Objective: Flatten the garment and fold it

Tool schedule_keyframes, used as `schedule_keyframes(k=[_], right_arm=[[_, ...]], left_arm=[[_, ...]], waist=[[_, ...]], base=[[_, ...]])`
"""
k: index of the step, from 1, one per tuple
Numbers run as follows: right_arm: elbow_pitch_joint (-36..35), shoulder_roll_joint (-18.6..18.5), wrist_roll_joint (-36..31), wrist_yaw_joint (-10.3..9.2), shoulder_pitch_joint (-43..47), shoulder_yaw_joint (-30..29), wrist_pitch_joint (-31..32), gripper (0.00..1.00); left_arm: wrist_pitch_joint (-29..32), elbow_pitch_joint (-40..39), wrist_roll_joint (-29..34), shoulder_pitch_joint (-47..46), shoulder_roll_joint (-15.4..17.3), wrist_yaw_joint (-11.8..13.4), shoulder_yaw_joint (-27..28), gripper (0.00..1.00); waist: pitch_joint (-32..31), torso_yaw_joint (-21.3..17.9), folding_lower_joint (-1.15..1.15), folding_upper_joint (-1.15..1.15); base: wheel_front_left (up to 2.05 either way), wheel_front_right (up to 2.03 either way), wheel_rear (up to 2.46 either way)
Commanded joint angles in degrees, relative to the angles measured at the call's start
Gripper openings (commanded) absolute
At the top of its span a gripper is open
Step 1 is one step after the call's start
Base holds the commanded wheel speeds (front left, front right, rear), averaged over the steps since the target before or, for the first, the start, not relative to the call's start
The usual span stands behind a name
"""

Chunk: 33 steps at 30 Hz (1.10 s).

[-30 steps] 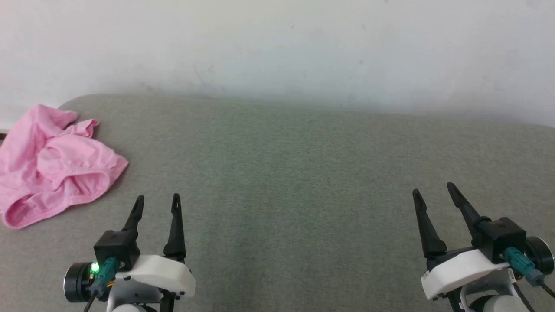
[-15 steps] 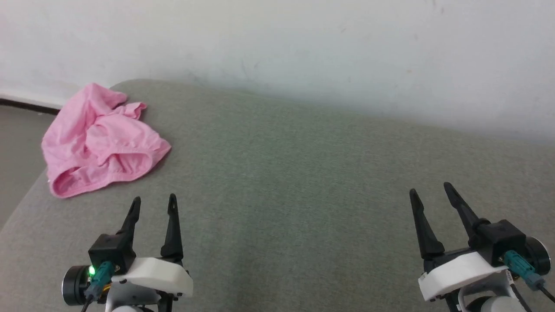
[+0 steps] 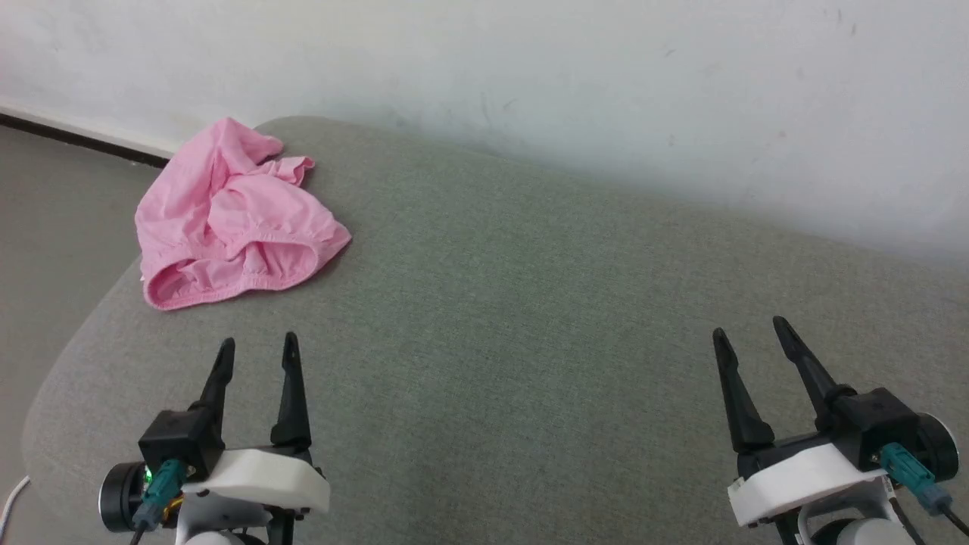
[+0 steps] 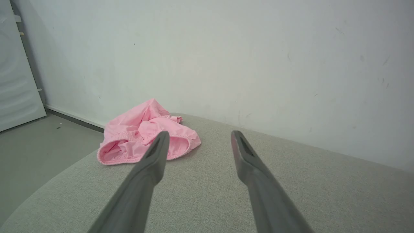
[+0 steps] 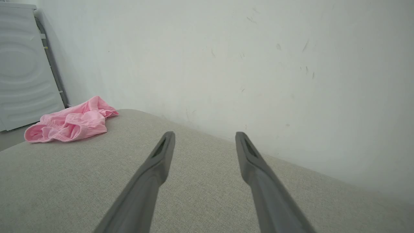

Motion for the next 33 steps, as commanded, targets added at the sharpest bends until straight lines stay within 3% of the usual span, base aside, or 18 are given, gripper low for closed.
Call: schedule_keyframes(k=[1, 9, 18, 24, 28, 29, 33], right_arm=[[-0.13, 0.11, 0.13, -0.02, 0.47, 0.04, -0.56, 1.0], [-0.6, 0.13, -0.82, -0.03, -0.5, 0.08, -1.07, 1.0], [-3.23, 0.14, -4.3, -0.03, -3.94, 0.72, 0.93, 1.0], [-4.85, -0.26, -5.69, -0.03, -6.37, 1.16, 1.62, 1.0], [-5.62, -0.87, -5.94, -0.03, -7.83, 1.08, 1.78, 1.0], [-5.62, -0.87, -5.94, -0.03, -7.83, 1.08, 1.78, 1.0], [-5.8, -0.94, -5.94, -0.04, -8.91, 1.09, 1.83, 1.0]], left_arm=[[-0.57, -0.31, -0.72, -0.89, -0.16, -0.19, 0.41, 1.0], [-1.53, -2.06, -0.94, -7.39, -0.18, -1.52, 2.67, 1.0], [-2.61, -2.93, -0.16, -23.73, 1.38, -4.05, 8.52, 1.0], [-3.33, 5.48, 0.15, -34.68, 7.66, -5.39, 9.94, 1.0], [-3.81, 15.83, -0.56, -41.27, 12.52, -5.84, 9.12, 1.0], [-3.81, 15.83, -0.56, -41.27, 12.52, -5.84, 9.12, 1.0], [-1.8, 28.92, -4.6, -47.15, 17.18, -6.13, 6.99, 1.0]], waist=[[0.46, 0.49, 0.0, 0.0], [3.99, 1.34, 0.0, 0.0], [12.24, -0.31, 0.0, 0.0], [17.96, -2.46, 0.0, 0.0], [21.68, -3.95, 0.0, 0.0], [21.68, -3.95, 0.0, 0.0], [24.67, -5.44, 0.0, 0.0]], base=[[0.0, 0.0, 0.0], [0.0, 0.0, 0.0], [0.0, 0.0, 0.0], [0.0, 0.0, 0.0], [0.0, 0.0, 0.0], [0.0, 0.0, 0.0], [0.0, 0.0, 0.0]])
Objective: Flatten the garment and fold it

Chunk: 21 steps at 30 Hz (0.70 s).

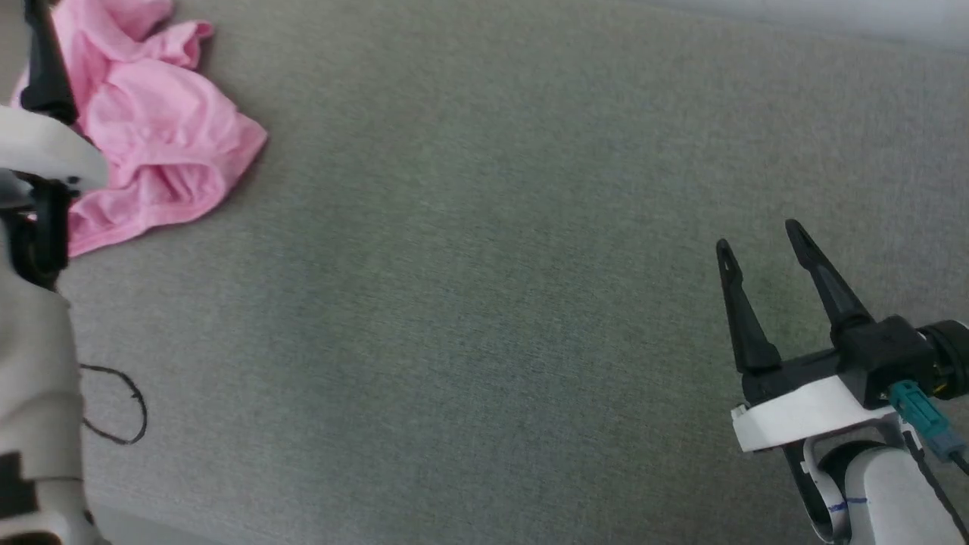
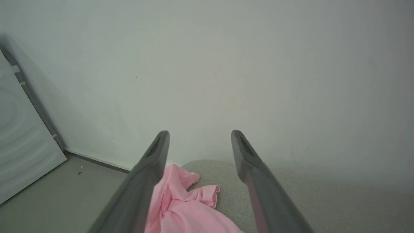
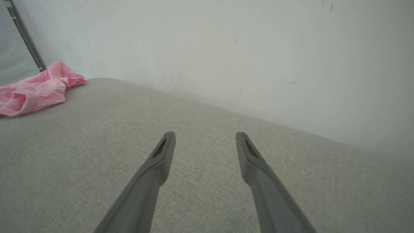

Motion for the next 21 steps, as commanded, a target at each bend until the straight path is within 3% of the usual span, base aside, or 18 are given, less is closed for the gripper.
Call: schedule_keyframes(k=[1, 8, 21], right_arm=[[-0.31, -0.22, -0.43, -0.04, -1.38, 0.16, -0.22, 1.0], [-0.01, -0.14, -0.42, -0.04, -3.25, 0.87, -0.85, 1.0], [0.39, -0.42, -0.97, -0.04, -5.97, 2.67, -1.45, 1.0]], left_arm=[[1.75, 4.08, -2.23, -2.77, 1.7, -0.22, -0.54, 1.0], [13.93, 20.12, -12.89, -9.15, 7.1, -0.68, -2.41, 1.0], [39.42, 33.4, -27.89, -13.79, 11.91, -1.51, -8.53, 1.0]], waist=[[4.85, -3.3, -0.02, 0.0], [9.18, -5.39, -0.02, 0.0], [14.69, -5.87, -0.02, 0.0]], base=[[0.0, 0.0, 0.0], [0.0, 0.0, 0.0], [0.0, 0.0, 0.0]])
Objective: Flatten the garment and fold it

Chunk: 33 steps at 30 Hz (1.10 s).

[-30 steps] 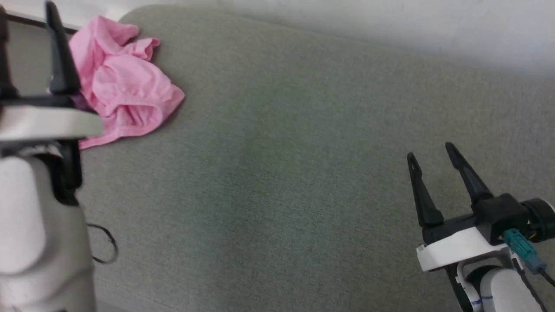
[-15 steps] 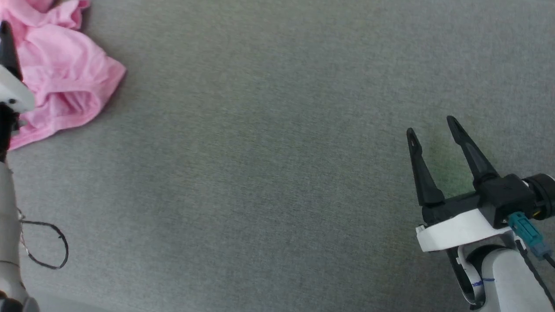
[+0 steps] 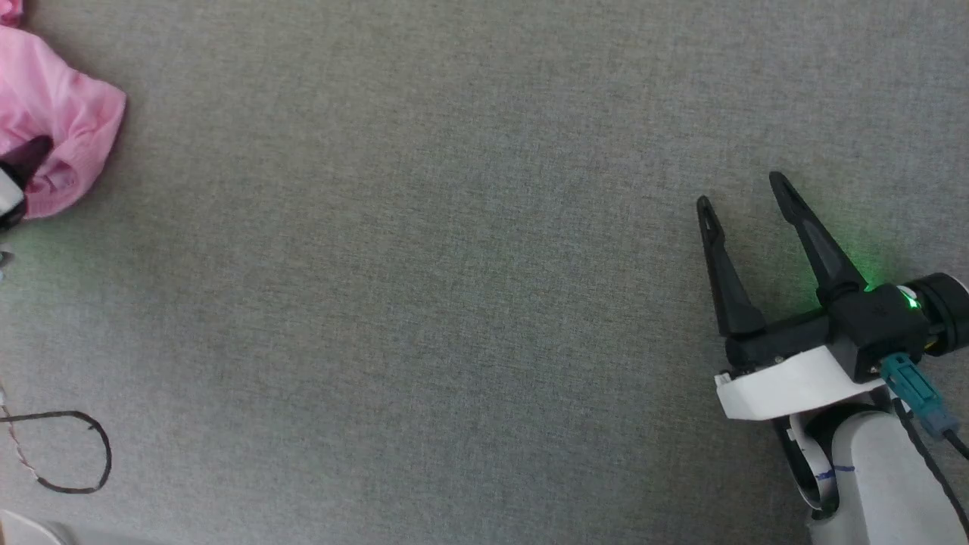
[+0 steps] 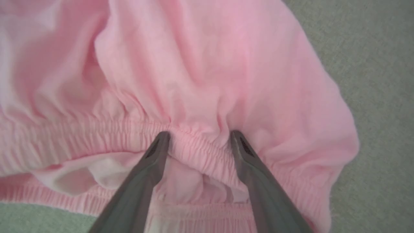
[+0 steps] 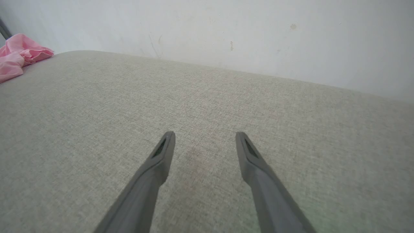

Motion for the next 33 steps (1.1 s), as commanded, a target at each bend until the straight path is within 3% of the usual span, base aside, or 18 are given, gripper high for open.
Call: schedule_keyframes(k=[1, 2, 4, 5, 8, 13, 17, 21, 26, 33], right_arm=[[0.41, -0.31, -0.51, -0.04, -1.11, 0.45, -0.33, 1.0], [0.53, -0.31, -0.45, -0.04, -1.21, 0.58, -0.32, 1.0], [0.8, -0.39, -0.32, -0.04, -1.4, 0.71, -0.4, 1.0], [1.0, -0.42, -0.27, -0.04, -1.49, 0.73, -0.45, 1.0], [1.65, -0.43, -0.08, -0.04, -1.72, 0.65, -0.8, 1.0], [3.42, -0.1, 0.38, -0.04, -1.06, -0.03, -1.9, 1.0], [5.24, 0.43, 1.04, -0.04, -0.27, -1.0, -2.61, 1.0], [6.83, 0.84, 1.85, -0.04, 0.76, -2.2, -3.29, 1.0], [8.27, 1.0, 3.67, -0.04, 3.02, -4.38, -4.39, 1.0], [9.83, 1.03, 6.69, -0.04, 7.58, -7.7, -5.32, 1.0]], left_arm=[[2.24, 1.91, -1.6, -0.92, 0.39, -0.41, -0.93, 1.0], [3.4, 2.1, -2.12, -0.7, 0.34, -0.41, -1.39, 0.83], [4.36, 1.95, -2.59, -0.35, 0.51, -0.41, -2.45, 0.15], [4.21, 1.66, -2.72, -0.12, 0.66, -0.41, -2.99, 0.0], [2.76, 1.14, -2.99, 0.32, 1.09, -0.41, -4.25, 0.0], [-4.04, -0.01, 1.56, -0.93, 3.39, -0.41, -9.01, 0.0], [-11.75, -1.16, 6.27, -4.23, 5.14, -0.15, -12.11, 0.0], [-21.8, -2.66, 10.87, -7.35, 5.78, 1.65, -14.6, 0.0], [-33.58, -4.34, 13.55, -11.42, 3.91, 3.03, -15.92, 0.0], [-40.01, -6.63, 14.93, -14.72, -2.26, 2.6, -18.75, 0.0]], waist=[[1.19, -0.54, 0.01, 0.0], [1.1, -0.68, 0.01, 0.0], [0.76, -0.87, 0.01, 0.0], [0.39, -0.99, 0.01, 0.0], [-0.98, -1.21, 0.01, 0.0], [-5.01, -0.53, 0.01, 0.0], [-9.54, 0.24, 0.01, 0.0], [-14.48, 0.68, 0.01, 0.0], [-20.45, 0.78, 0.01, 0.0], [-28.5, -0.42, 0.01, 0.0]], base=[[0.0, 0.0, 0.0], [0.0, 0.0, 0.0], [0.0, 0.0, 0.0], [0.0, 0.0, 0.0], [0.0, 0.0, 0.0], [0.0, 0.0, 0.0], [0.0, 0.0, 0.0], [0.0, 0.0, 0.0], [0.0, 0.0, 0.0], [0.0, 0.0, 0.0]])
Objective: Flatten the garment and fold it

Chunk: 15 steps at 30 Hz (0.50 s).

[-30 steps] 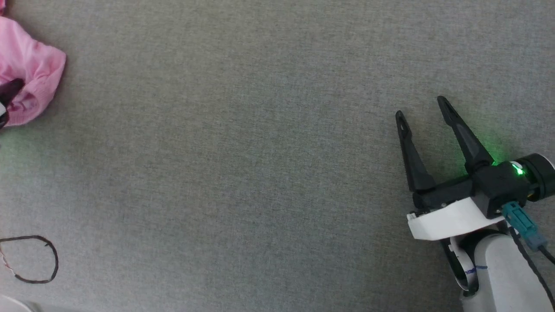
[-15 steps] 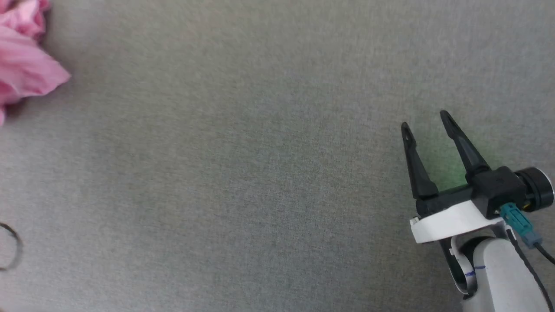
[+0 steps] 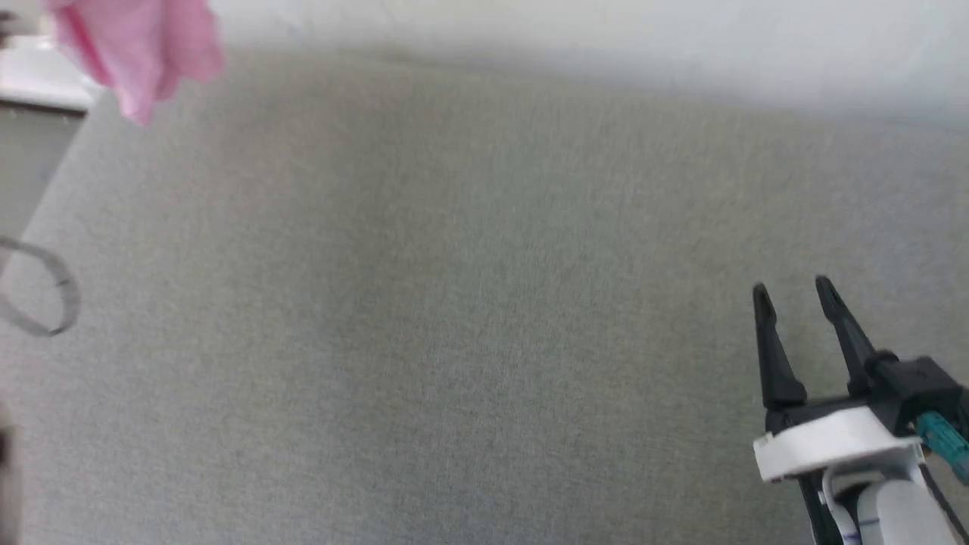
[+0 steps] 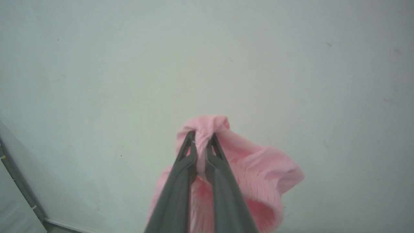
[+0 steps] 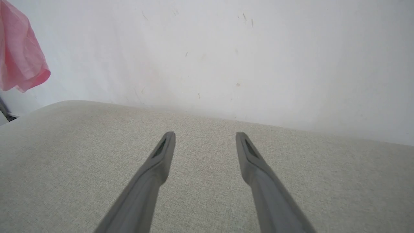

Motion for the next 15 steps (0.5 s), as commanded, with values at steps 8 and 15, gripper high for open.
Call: schedule_keyframes(k=[8, 15], right_arm=[[-0.35, 0.12, 1.61, -0.04, 5.03, -1.94, 0.2, 1.0], [-1.57, 0.12, 2.37, -0.04, 7.99, -2.71, 1.33, 1.0]], left_arm=[[-1.02, -5.69, -1.25, 2.93, -9.96, -0.95, -3.49, 0.0], [0.29, -17.08, -4.26, 15.64, -17.39, -0.03, -6.08, 0.0]], waist=[[-12.74, -5.06, 0.01, 0.0], [-14.13, -9.28, 0.01, 0.0]], base=[[0.0, 0.0, 0.0], [0.0, 0.0, 0.0]])
